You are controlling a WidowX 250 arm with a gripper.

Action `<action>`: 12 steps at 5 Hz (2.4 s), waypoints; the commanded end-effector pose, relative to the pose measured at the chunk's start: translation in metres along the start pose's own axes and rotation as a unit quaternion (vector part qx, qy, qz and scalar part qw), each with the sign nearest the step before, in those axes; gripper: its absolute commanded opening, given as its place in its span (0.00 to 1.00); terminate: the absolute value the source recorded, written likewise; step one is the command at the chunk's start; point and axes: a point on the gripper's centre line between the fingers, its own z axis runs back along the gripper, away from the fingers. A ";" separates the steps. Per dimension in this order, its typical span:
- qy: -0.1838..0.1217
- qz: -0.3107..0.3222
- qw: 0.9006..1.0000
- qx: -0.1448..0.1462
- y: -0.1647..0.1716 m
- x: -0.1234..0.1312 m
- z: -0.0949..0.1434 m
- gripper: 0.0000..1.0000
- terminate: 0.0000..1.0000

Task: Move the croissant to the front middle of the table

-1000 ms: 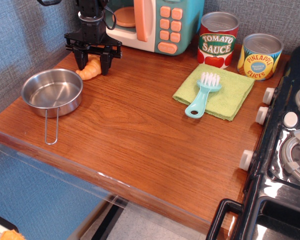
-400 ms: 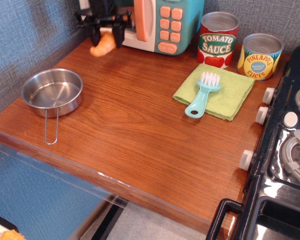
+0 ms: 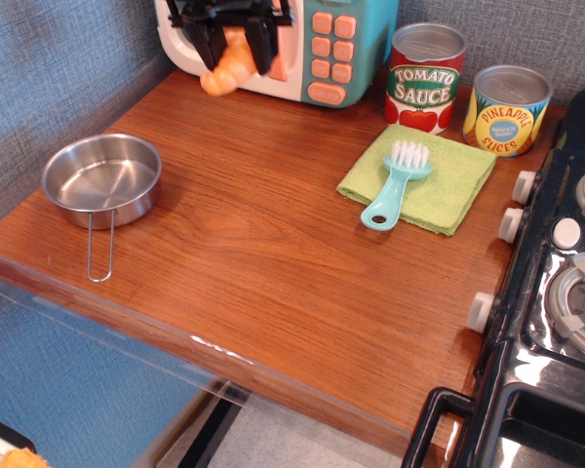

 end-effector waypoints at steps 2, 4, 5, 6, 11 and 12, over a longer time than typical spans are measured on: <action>0.050 -0.108 0.993 -0.010 -0.035 -0.098 -0.008 0.00 0.00; 0.094 -0.167 0.981 0.012 -0.046 -0.133 -0.045 0.00 0.00; 0.097 -0.176 0.979 0.024 -0.046 -0.139 -0.053 0.00 0.00; 0.106 -0.172 0.979 0.032 -0.042 -0.141 -0.060 1.00 0.00; 0.038 -0.088 0.995 0.030 0.008 -0.104 0.044 1.00 0.00; 0.035 -0.077 0.995 0.047 0.012 -0.105 0.037 1.00 0.00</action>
